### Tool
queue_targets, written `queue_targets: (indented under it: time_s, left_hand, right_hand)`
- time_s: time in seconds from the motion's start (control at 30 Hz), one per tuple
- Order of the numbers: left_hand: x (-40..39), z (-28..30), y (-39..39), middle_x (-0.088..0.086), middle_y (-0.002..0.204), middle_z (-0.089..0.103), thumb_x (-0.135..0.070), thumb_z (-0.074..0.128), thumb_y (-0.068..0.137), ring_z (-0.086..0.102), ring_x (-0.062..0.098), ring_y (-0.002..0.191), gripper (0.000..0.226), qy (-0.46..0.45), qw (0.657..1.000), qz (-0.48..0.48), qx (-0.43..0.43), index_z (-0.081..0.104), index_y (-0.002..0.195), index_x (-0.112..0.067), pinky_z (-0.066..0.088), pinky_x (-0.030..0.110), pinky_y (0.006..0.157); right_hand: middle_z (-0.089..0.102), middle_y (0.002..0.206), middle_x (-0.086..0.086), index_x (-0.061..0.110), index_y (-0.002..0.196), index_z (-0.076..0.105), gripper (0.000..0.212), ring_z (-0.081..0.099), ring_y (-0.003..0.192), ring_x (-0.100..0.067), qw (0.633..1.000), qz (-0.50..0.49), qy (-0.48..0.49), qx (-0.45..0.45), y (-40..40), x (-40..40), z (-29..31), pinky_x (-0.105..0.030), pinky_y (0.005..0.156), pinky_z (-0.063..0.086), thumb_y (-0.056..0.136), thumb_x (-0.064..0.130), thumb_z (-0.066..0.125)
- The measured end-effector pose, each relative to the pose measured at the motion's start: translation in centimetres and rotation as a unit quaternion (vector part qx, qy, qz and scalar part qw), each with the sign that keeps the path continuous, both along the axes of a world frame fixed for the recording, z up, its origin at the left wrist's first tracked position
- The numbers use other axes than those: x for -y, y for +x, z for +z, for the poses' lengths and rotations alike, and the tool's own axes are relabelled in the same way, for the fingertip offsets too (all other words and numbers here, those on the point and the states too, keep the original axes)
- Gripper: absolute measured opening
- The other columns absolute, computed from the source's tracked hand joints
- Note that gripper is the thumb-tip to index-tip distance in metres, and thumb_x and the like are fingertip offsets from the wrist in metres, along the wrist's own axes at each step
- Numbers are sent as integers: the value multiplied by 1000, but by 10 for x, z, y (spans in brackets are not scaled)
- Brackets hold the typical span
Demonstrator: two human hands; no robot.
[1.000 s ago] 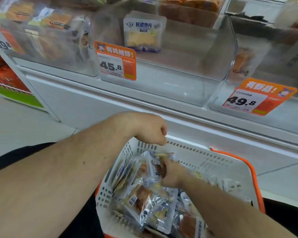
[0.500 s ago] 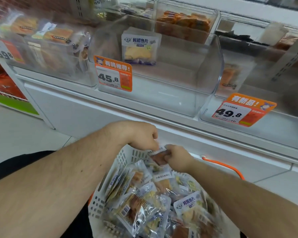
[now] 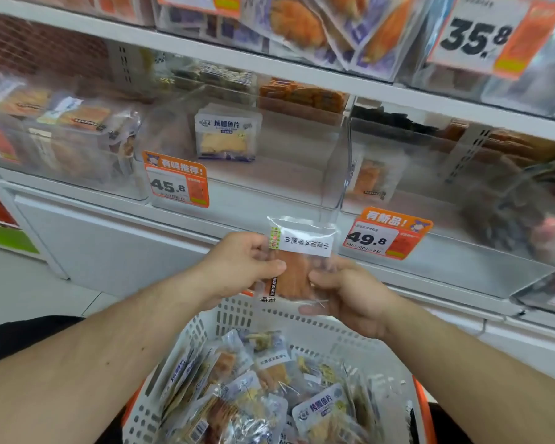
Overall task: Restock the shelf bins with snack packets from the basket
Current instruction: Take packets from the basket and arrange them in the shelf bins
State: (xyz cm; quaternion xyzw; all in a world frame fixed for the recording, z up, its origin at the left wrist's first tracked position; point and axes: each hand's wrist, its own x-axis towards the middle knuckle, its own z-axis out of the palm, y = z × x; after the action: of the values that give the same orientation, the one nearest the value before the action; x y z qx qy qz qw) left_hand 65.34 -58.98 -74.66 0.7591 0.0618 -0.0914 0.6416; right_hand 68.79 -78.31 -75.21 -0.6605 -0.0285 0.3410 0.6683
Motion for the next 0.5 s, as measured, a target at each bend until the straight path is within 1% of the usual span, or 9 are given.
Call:
queue_targets:
  time_s: [0.07, 0.1, 0.17, 0.23, 0.3, 0.33, 0.4, 0.43, 0.5]
  left_hand:
    - [4, 1, -1, 17, 83, 71, 2, 68, 88, 61, 14, 56, 10, -1, 999, 32, 21, 68, 97, -2, 52, 26, 52]
    - [6, 1, 0, 24, 88, 70, 2, 68, 88, 61, 15, 57, 12, 0, 999, 45, 31, 67, 100, 3, 52, 26, 53]
    - [12, 2, 3, 30, 96, 68, 0, 69, 87, 60, 19, 62, 20, 5, 997, 60, 55, 65, 104, 8, 53, 29, 57]
    - [19, 7, 7, 30, 94, 68, -1, 70, 87, 62, 22, 66, 19, 16, 995, 57, 84, 65, 103, 8, 56, 36, 63]
    - [28, 14, 15, 27, 90, 70, -2, 71, 86, 64, 26, 70, 17, 25, 992, 53, 111, 66, 101, 5, 57, 45, 70]
    - [33, 19, 21, 24, 87, 71, -3, 72, 86, 64, 25, 71, 16, 28, 990, 52, 129, 68, 101, 2, 57, 47, 72]
    - [42, 31, 35, 12, 79, 70, -10, 74, 85, 62, 18, 69, 18, 47, 982, 45, 175, 71, 102, -10, 57, 44, 72]
    - [48, 37, 42, 4, 77, 68, -17, 77, 83, 60, 14, 66, 20, 64, 977, 40, 200, 72, 103, -15, 56, 41, 71]
    - [56, 49, 55, -6, 74, 64, -28, 79, 80, 56, 6, 62, 24, 116, 962, 37, 243, 71, 100, -17, 52, 33, 70]
  right_hand:
    - [69, 92, -11, 18, 82, 72, 27, 67, 91, -27, 999, -43, 4, 5, -1, 2, 5, -34, 67, 59, 96, 2, 55]
    - [71, 87, -7, 18, 79, 71, 24, 68, 86, -24, 998, -55, -4, 21, -2, 3, 7, -35, 69, 57, 94, 4, 59]
    - [73, 84, -4, 15, 87, 69, 12, 69, 80, -19, 995, -55, -33, 74, -4, 5, 14, -33, 69, 55, 92, 5, 64]
    - [72, 82, -5, 13, 89, 65, 10, 68, 75, -18, 988, -65, -60, 124, -5, 10, 24, -29, 65, 53, 91, 3, 66]
    - [71, 77, -5, 13, 86, 63, 13, 66, 70, -18, 977, -90, -88, 170, -2, 17, 39, -29, 64, 51, 91, 2, 66]
    - [70, 75, -3, 13, 86, 63, 13, 65, 68, -17, 970, -104, -101, 194, 0, 21, 48, -28, 64, 51, 90, 1, 67]
    - [68, 71, 0, 12, 87, 62, 12, 65, 65, -15, 956, -132, -111, 237, 5, 30, 66, -27, 61, 50, 89, 0, 67]
    - [68, 71, 1, 11, 88, 63, 12, 65, 65, -14, 950, -147, -111, 253, 7, 35, 74, -25, 59, 50, 89, 0, 67]
    - [69, 71, 1, 11, 88, 64, 13, 66, 64, -11, 939, -169, -117, 275, 12, 46, 89, -25, 57, 52, 89, -1, 67]
